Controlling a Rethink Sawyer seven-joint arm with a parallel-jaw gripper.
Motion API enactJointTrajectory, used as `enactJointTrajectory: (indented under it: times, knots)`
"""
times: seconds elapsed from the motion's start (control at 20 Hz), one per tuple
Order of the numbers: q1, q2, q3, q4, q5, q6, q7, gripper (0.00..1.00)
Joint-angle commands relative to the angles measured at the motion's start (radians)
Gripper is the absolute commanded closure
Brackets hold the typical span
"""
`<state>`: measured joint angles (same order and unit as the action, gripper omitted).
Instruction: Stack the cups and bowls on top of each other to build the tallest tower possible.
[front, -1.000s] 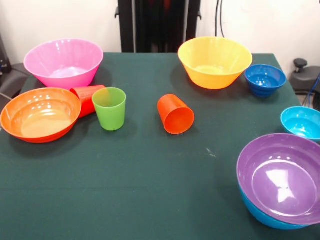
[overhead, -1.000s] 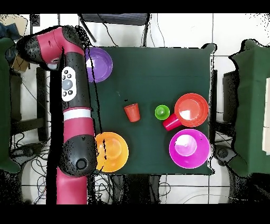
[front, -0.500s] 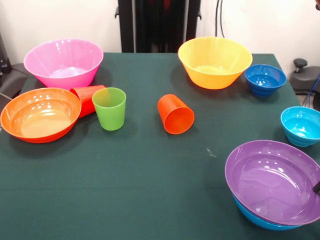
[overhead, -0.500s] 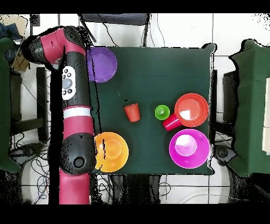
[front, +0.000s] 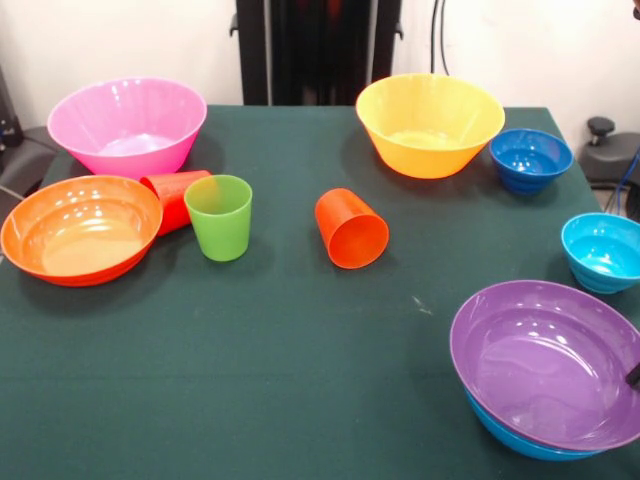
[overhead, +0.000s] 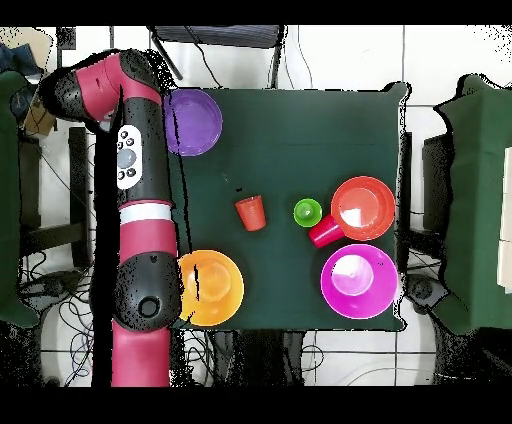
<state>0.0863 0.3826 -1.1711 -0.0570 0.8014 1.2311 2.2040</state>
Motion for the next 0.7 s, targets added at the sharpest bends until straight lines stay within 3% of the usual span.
enactJointTrajectory:
  times: [0.05,0.35,0.7]
  knots:
    - [0.004,0.071,0.077,0.155,-0.104,-0.057,-0.059,1.0]
    - [0.032,0.047,0.171,0.21,-0.128,-0.065,-0.102,1.0]
    - [0.059,0.028,0.294,0.278,-0.2,-0.199,-0.122,1.0]
